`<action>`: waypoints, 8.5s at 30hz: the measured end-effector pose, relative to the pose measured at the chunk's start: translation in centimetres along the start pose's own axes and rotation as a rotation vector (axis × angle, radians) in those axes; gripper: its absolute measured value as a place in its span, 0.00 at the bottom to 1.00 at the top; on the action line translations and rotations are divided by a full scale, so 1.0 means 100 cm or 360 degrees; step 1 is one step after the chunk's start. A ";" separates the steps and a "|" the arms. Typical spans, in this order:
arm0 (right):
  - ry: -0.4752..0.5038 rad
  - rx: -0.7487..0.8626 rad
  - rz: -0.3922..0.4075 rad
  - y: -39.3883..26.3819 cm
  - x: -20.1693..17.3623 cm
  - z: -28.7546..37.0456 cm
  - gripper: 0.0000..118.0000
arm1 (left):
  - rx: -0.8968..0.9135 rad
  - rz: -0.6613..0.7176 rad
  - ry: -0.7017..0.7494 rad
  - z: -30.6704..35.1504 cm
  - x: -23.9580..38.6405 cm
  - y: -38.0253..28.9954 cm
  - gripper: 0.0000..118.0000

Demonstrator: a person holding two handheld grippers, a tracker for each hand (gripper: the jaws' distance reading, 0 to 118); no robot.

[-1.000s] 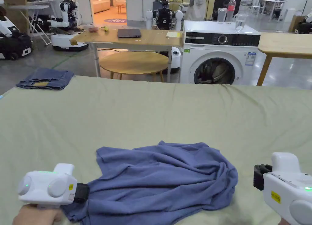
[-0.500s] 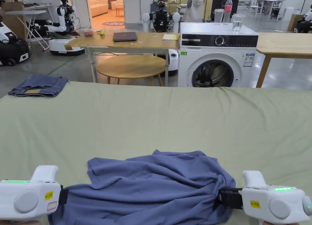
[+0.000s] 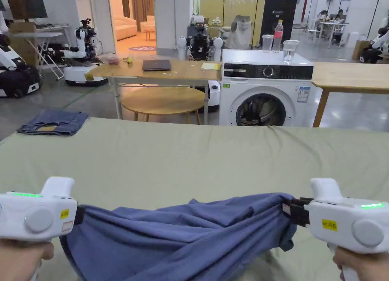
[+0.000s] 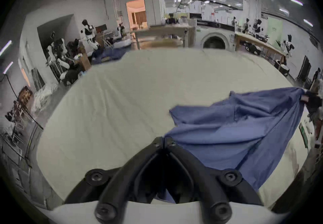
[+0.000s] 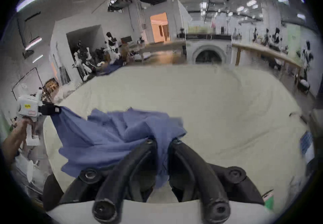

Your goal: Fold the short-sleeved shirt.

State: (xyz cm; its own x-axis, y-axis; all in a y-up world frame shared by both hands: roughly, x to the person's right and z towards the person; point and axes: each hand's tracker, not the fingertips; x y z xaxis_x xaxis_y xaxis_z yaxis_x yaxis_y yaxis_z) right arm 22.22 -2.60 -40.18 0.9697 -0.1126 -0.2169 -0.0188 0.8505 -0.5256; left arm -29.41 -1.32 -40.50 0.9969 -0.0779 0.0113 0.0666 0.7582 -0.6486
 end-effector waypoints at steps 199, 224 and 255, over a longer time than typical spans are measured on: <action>-0.0480 0.0846 0.0329 0.239 -0.004 0.100 0.01 | 0.0713 -0.0045 0.0099 0.062 0.020 0.229 0.00; -0.0324 0.0005 -0.0311 -0.199 -0.043 0.163 0.90 | 0.0173 0.0008 -0.0177 0.095 0.053 -0.200 0.96; -0.0439 0.0013 -0.0113 -0.216 -0.062 0.174 0.00 | -0.0154 0.0036 -0.0363 0.052 0.005 -0.237 0.71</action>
State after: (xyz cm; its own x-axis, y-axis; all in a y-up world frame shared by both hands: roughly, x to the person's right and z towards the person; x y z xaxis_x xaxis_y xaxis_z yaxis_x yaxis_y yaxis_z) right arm 20.88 -11.35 -13.14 0.9982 -0.0289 0.0524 0.0522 0.8499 -0.5244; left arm -30.25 -15.99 -21.12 0.9825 0.0947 0.1602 0.0508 0.6917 -0.7204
